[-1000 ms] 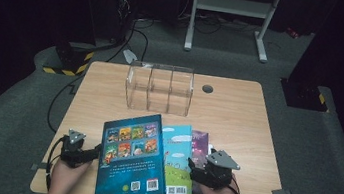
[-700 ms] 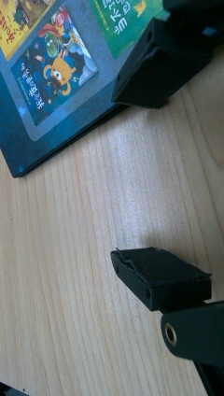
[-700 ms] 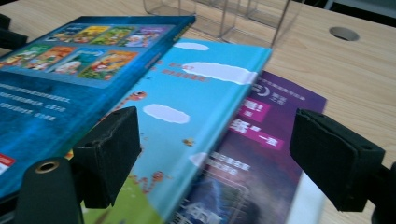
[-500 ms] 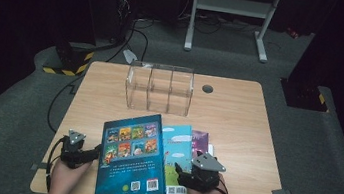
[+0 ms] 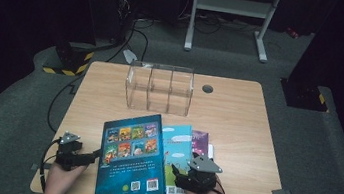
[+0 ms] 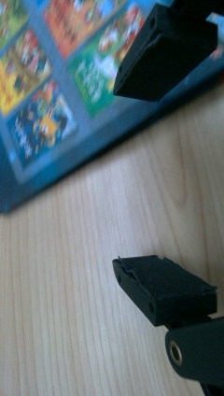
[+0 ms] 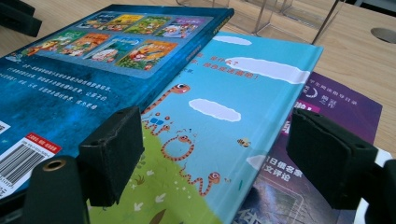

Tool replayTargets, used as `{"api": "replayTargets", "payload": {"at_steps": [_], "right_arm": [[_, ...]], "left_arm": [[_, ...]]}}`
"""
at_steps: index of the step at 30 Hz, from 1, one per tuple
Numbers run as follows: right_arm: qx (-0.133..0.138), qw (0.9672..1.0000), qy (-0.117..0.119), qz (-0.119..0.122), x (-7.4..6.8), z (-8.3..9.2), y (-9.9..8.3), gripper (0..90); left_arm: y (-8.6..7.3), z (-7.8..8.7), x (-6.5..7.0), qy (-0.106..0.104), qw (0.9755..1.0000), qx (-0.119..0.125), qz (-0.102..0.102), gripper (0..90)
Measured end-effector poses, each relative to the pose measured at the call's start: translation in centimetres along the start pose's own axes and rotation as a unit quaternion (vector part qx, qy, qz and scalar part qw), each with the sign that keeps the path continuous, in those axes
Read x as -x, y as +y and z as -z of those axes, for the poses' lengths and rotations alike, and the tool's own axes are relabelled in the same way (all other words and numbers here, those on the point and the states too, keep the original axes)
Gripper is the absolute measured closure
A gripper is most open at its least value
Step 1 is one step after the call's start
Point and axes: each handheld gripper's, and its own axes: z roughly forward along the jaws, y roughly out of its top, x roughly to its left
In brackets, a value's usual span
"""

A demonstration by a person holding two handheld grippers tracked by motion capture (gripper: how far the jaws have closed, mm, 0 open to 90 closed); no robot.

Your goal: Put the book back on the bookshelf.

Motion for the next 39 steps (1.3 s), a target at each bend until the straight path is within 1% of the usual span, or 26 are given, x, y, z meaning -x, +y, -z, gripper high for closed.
{"api": "replayTargets", "payload": {"at_steps": [3,4,5,6,7,8,9,10,11,12,13,14,15,16,17,18,20,21,24,28,31,33,39], "right_arm": [[0.002,1.0000,-0.001,-0.001,0.2,0.1,0.0,19.0],[0.004,1.0000,-0.002,-0.001,0.2,0.1,0.0,18.9],[0.004,1.0000,-0.002,-0.001,0.2,0.1,0.0,18.9],[0.005,1.0000,-0.001,0.000,0.3,0.1,0.0,18.9],[0.005,1.0000,-0.001,0.000,0.3,0.1,0.0,18.9],[0.004,1.0000,-0.001,0.000,0.3,0.1,0.0,18.9],[0.004,1.0000,-0.001,0.000,0.3,0.1,0.0,18.9],[0.005,1.0000,0.000,-0.001,0.3,0.1,0.0,18.9],[0.005,1.0000,0.000,-0.001,0.3,0.1,0.0,18.9],[0.004,1.0000,-0.001,0.001,0.3,0.1,0.0,18.9],[0.004,1.0000,-0.001,0.001,0.3,0.1,0.0,18.9],[0.004,1.0000,-0.001,0.001,0.2,0.1,0.0,18.9],[0.004,1.0000,-0.001,0.001,0.2,0.1,0.0,18.9],[0.003,1.0000,-0.001,0.001,0.2,0.1,0.0,19.0],[0.003,1.0000,-0.001,0.001,0.2,0.1,0.0,19.0],[0.003,1.0000,0.000,0.000,0.2,0.1,0.0,18.9],[0.002,1.0000,-0.001,0.000,0.2,0.1,0.0,18.9],[0.002,1.0000,-0.001,0.000,0.2,0.1,0.0,18.9],[0.003,1.0000,0.000,-0.001,0.2,0.0,0.0,18.9],[-0.002,1.0000,0.001,-0.003,0.1,0.0,0.0,18.9],[-0.004,1.0000,-0.004,-0.002,0.0,-0.1,0.0,18.8],[-0.004,1.0000,-0.006,0.002,0.0,-0.1,0.0,18.3],[-0.004,1.0000,-0.003,-0.001,-0.2,-0.1,0.1,18.5]], "left_arm": [[0.1,0.0,1.3,-0.021,0.9997,0.002,-0.014,14.4],[0.1,-0.1,1.8,-0.029,0.9993,-0.001,-0.022,13.6],[0.1,-0.1,1.8,-0.029,0.9993,-0.001,-0.022,12.8],[0.0,-0.1,2.1,-0.038,0.9990,-0.004,-0.022,12.1],[0.0,-0.1,2.1,-0.038,0.9990,-0.004,-0.022,11.5],[-0.2,-0.1,2.3,-0.050,0.9986,-0.006,-0.014,10.8],[-0.2,-0.1,2.3,-0.050,0.9986,-0.006,-0.014,9.9],[-0.3,-0.1,2.5,-0.057,0.9983,-0.007,-0.008,8.7],[-0.3,0.0,2.6,-0.059,0.9982,-0.009,-0.009,8.7],[-0.4,0.0,3.0,-0.065,0.9978,-0.011,-0.009,7.7],[-0.4,0.0,3.0,-0.065,0.9978,-0.011,-0.009,7.4],[-0.5,0.0,3.5,-0.069,0.9975,-0.011,-0.011,7.2],[-0.5,0.0,3.5,-0.069,0.9975,-0.011,-0.011,6.6],[-0.6,0.0,3.8,-0.068,0.9975,-0.011,-0.015,6.5],[-0.6,0.0,3.8,-0.068,0.9975,-0.011,-0.015,6.5],[-0.7,-0.1,4.0,-0.070,0.9972,-0.018,-0.017,6.5],[-0.7,-0.2,4.0,-0.077,0.9968,-0.020,-0.010,6.5],[-0.7,-0.2,4.0,-0.077,0.9968,-0.020,-0.010,6.5],[-0.7,-0.4,4.1,-0.095,0.9952,-0.025,-0.002,6.6],[-0.8,-0.5,4.3,-0.095,0.9951,-0.027,-0.004,3.9],[-0.9,-0.6,4.4,-0.097,0.9949,-0.026,-0.007,1.8],[-0.9,-0.6,4.4,-0.097,0.9949,-0.025,-0.008,1.4],[-1.0,-0.6,4.5,-0.096,0.9951,-0.023,-0.011,0.6]]}}
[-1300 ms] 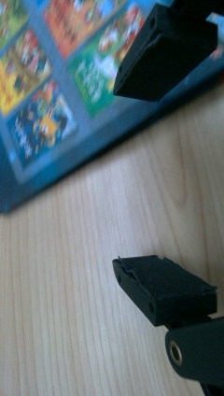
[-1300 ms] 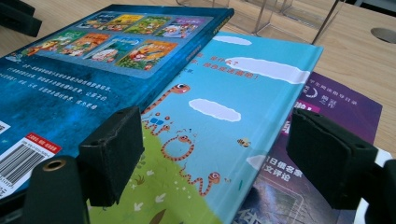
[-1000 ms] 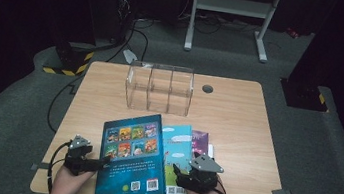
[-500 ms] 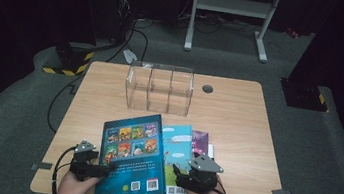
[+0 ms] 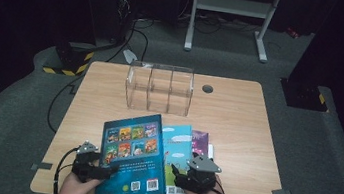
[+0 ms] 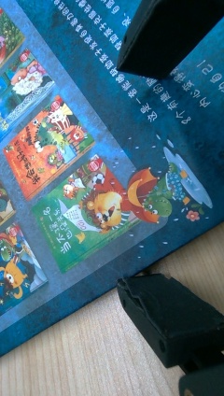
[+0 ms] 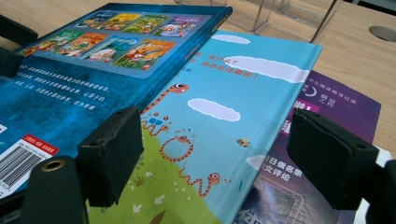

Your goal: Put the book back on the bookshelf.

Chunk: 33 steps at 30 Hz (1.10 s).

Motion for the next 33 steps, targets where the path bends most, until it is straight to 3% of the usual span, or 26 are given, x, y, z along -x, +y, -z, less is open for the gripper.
{"api": "replayTargets", "payload": {"at_steps": [33], "right_arm": [[0.003,1.0000,-0.004,-0.001,0.05,-0.02,-0.08,18.4]], "left_arm": [[0.20,-0.25,0.59,-0.005,1.0000,-0.002,-0.005,0.6]]}}
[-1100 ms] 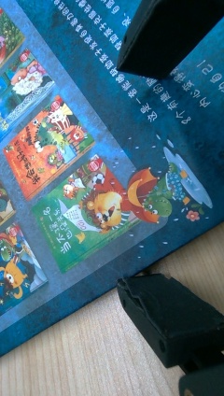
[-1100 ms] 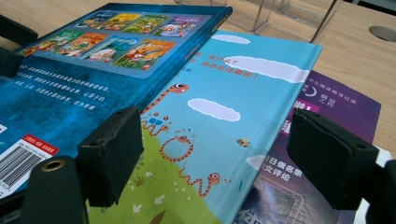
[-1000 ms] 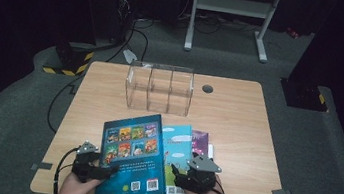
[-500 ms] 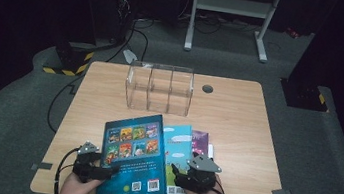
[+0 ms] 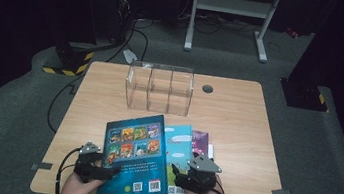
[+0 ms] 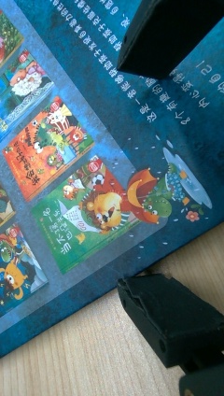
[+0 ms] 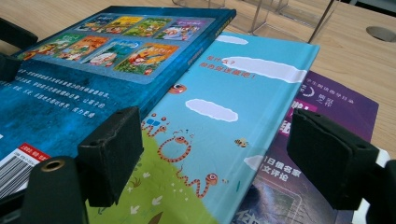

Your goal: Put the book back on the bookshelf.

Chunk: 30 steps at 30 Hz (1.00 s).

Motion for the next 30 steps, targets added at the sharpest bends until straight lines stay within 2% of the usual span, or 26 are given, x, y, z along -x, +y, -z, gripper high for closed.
{"api": "replayTargets", "payload": {"at_steps": [8,10,13,18,23,28,30], "right_arm": [[0.003,1.0000,0.002,-0.001,0.0,0.1,0.0,18.4],[0.003,1.0000,0.002,-0.001,0.1,0.2,0.0,18.4],[0.004,1.0000,0.003,-0.001,0.1,0.2,0.0,18.5],[0.004,1.0000,0.005,-0.003,0.2,0.2,-0.1,18.9],[0.003,0.9999,0.009,-0.005,0.2,0.3,-0.1,20.7],[0.011,0.9999,0.006,-0.009,0.3,0.5,0.0,21.3],[0.013,0.9999,0.002,-0.006,0.4,0.6,0.0,21.0]], "left_arm": [[0.1,-0.1,0.3,-0.002,1.0000,-0.001,-0.002,0.6],[0.2,-0.2,0.6,-0.004,0.9999,-0.001,-0.009,0.6],[0.2,-0.3,0.8,-0.006,1.0000,0.001,-0.004,0.6],[0.4,-0.5,1.0,-0.007,0.9999,0.001,-0.014,0.6],[0.4,-0.6,1.4,-0.009,0.9999,0.003,-0.011,0.6],[0.7,-0.8,1.9,-0.011,0.9997,0.005,-0.019,0.7],[0.9,-0.9,2.1,-0.009,0.9995,0.002,-0.030,0.6]]}}
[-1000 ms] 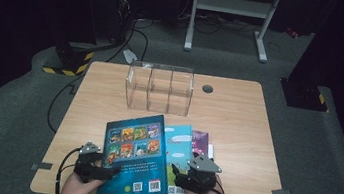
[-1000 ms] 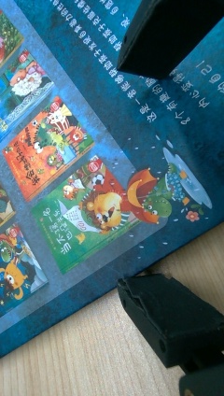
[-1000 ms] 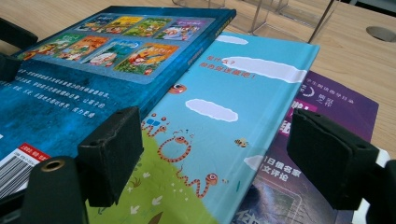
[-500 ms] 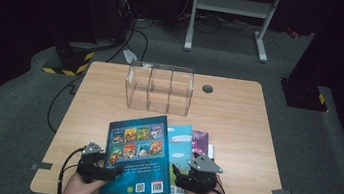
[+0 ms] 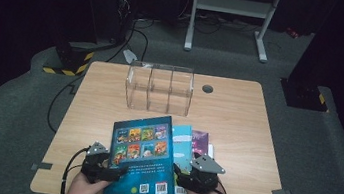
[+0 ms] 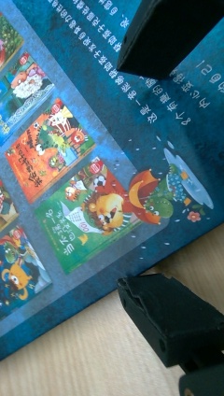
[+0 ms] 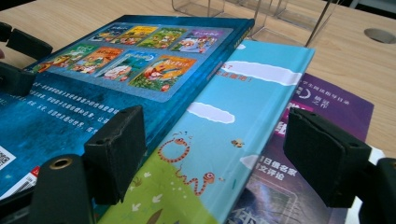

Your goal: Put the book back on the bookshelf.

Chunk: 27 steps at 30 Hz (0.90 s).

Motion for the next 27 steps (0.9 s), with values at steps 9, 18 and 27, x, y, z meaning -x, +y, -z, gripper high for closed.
{"api": "replayTargets", "payload": {"at_steps": [9,18,27], "right_arm": [[0.000,0.9998,0.007,-0.019,0.8,0.3,-0.1,24.8],[0.000,0.9997,0.007,-0.022,1.3,0.4,-0.4,23.9],[-0.012,0.9987,0.026,-0.043,2.1,0.5,-0.6,23.7]], "left_arm": [[0.4,-0.5,0.6,0.000,0.9999,0.007,-0.012,0.5],[1.0,-1.1,1.5,0.000,1.0000,0.007,-0.006,0.1],[2.6,-2.2,3.0,-0.006,0.9998,-0.010,-0.013,0.0]]}}
